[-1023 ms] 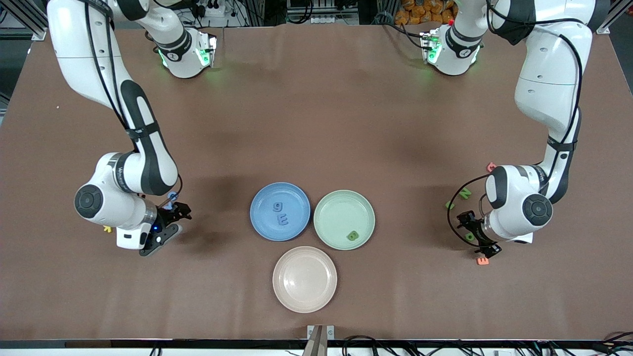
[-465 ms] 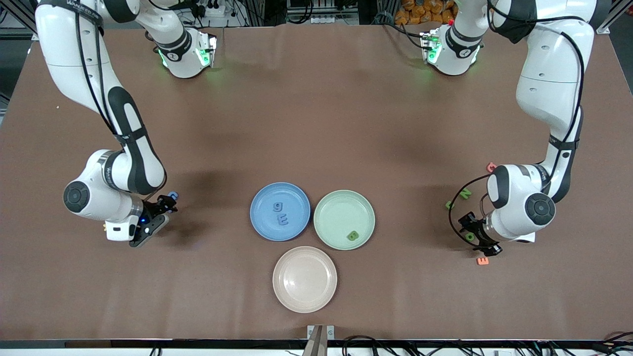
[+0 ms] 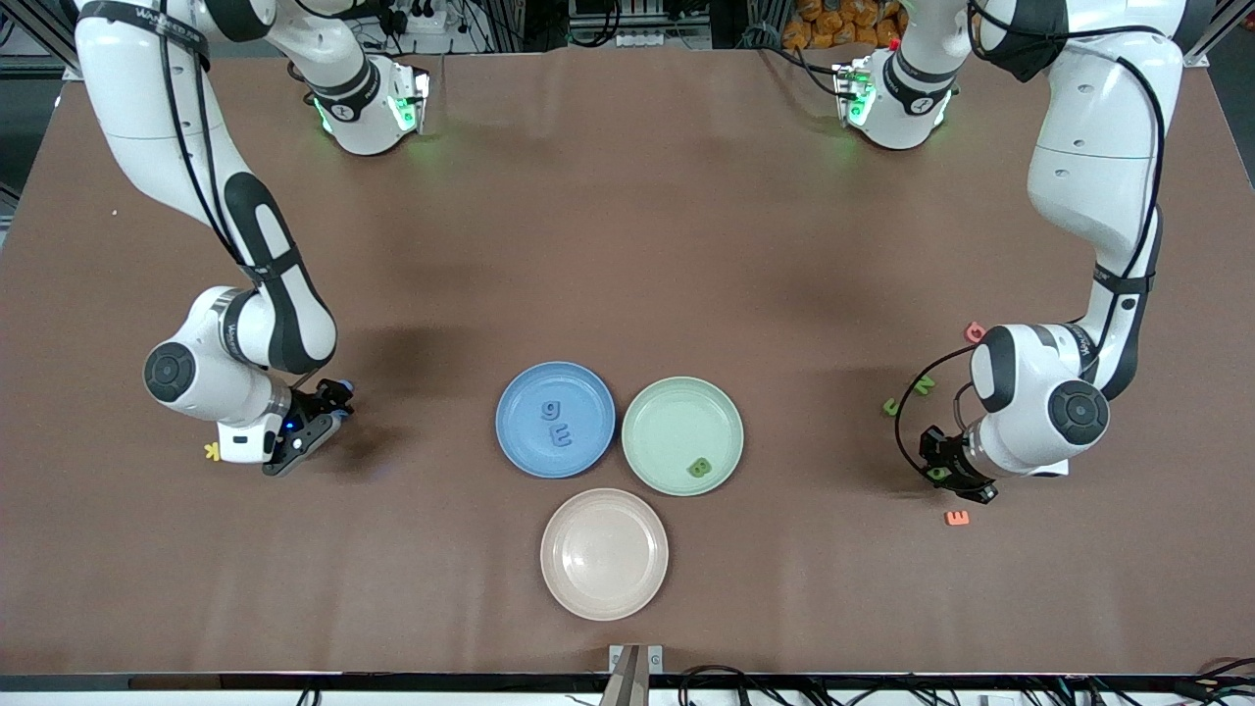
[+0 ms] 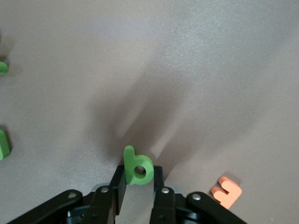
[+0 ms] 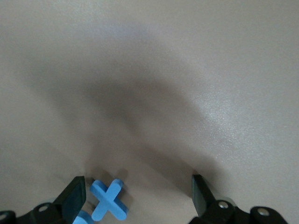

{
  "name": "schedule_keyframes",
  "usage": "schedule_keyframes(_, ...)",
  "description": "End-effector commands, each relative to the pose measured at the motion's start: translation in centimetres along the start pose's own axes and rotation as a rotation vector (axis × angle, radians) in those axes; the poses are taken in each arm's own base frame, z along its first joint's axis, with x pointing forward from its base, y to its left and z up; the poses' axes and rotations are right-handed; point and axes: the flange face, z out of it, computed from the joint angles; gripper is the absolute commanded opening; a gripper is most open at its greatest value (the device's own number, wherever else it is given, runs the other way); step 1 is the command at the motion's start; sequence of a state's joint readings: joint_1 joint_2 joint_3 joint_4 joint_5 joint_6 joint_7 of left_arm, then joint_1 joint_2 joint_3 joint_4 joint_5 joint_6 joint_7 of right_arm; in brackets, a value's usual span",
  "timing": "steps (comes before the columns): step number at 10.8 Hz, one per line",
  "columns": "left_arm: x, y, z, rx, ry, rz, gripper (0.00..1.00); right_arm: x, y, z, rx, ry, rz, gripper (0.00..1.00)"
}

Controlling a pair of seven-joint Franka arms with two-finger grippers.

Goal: Sort letters by color into matching plates
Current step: 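Place the b on the green plate while the right gripper grasps the x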

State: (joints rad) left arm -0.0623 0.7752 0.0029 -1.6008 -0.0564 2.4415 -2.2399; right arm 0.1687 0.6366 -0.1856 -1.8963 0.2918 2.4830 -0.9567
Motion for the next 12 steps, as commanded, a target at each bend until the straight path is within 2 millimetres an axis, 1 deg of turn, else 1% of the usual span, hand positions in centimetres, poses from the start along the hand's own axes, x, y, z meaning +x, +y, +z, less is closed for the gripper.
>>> schedule_keyframes(1,0.1,-0.4,-0.8,0.004,-0.004,-0.012,0.00,-1.3,-1.1,-0.4,0.005,0.008,-0.011,1.00)
schedule_keyframes(2,-0.4,-0.5,-1.4,-0.001,-0.006,0.000,0.00,-1.4,-1.2,-0.5,0.007,0.007,-0.011,1.00)
schedule_keyframes(3,-1.5,-1.3,-1.6,-0.011,-0.001,0.037,0.00,-1.5,-1.2,-0.3,0.002,0.009,-0.010,1.00)
schedule_keyframes(4,-3.0,-2.1,-2.1,-0.032,0.005,0.091,0.00,-1.8,-1.4,0.1,-0.008,0.014,-0.007,1.00)
schedule_keyframes(5,-4.5,-2.8,-3.0,-0.048,-0.004,0.124,0.00,-1.9,-1.7,0.2,-0.013,0.015,-0.009,1.00)
schedule_keyframes(6,-6.6,-4.5,-3.7,-0.054,-0.020,0.166,0.00,-2.0,-1.9,0.4,-0.011,0.010,-0.013,1.00)
schedule_keyframes(7,-9.2,-7.3,-3.8,-0.061,-0.016,0.247,0.00,-2.1,-2.1,0.6,-0.008,0.008,-0.011,1.00)
schedule_keyframes(8,-12.1,-10.0,-4.5,-0.093,-0.007,0.367,0.00,-2.4,-2.3,0.9,-0.012,0.008,-0.010,1.00)
schedule_keyframes(9,-14.4,-12.0,-5.1,-0.113,-0.014,0.437,0.00,-2.5,-2.4,1.0,-0.018,0.011,-0.011,1.00)
schedule_keyframes(10,-16.5,-14.2,-5.6,-0.125,-0.029,0.502,0.00,-2.5,-2.6,0.9,-0.017,0.010,-0.012,1.00)
schedule_keyframes(11,-18.7,-17.0,-6.3,-0.136,-0.044,0.558,0.00,-2.7,-2.7,1.0,-0.016,0.009,-0.011,1.00)
schedule_keyframes(12,-20.2,-18.9,-6.9,-0.147,-0.058,0.594,0.00,-2.7,-2.8,1.1,-0.014,0.006,-0.012,1.00)
